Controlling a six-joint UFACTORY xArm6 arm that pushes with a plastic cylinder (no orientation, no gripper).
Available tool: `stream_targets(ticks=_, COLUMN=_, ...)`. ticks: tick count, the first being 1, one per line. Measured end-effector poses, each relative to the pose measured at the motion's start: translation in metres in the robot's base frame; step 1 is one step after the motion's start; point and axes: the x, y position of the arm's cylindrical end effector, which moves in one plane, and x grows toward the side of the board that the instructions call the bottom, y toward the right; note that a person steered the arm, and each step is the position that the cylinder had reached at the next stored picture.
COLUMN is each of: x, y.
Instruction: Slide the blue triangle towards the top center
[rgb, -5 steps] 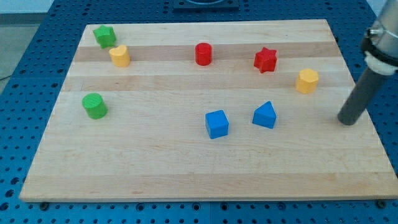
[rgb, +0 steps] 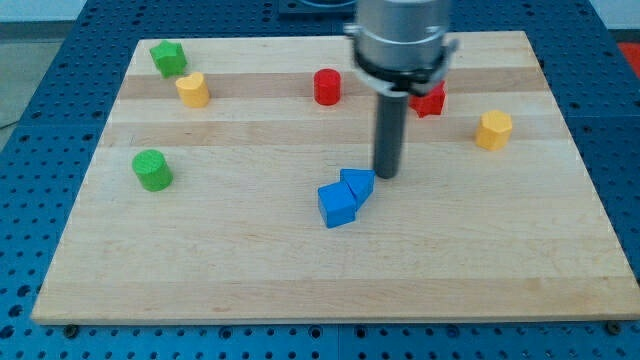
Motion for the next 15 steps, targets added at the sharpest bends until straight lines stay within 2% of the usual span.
stream_targets(ticks=1, x=0.026, y=0.017)
stream_targets(ticks=2, x=0.054, y=-0.024)
stream_targets(ticks=3, x=0.033, y=-0.085)
stream_targets(ticks=4, x=-0.016, y=-0.137)
stream_targets(ticks=5, x=-0.044, y=-0.152)
stream_targets(ticks=7, x=0.003, y=-0.136)
stream_targets(ticks=8, x=0.007, y=-0.103)
stream_targets(ticks=9, x=-0.033, y=-0.073)
stream_targets(ticks=10, x=-0.056, y=-0.065)
stream_targets(ticks=11, x=-0.022, y=-0.072)
stream_targets(ticks=12, x=-0.019, y=-0.044)
stream_targets(ticks=14, x=-0.12, y=-0.055)
stream_targets(ticks=15, x=-0.131, y=-0.059)
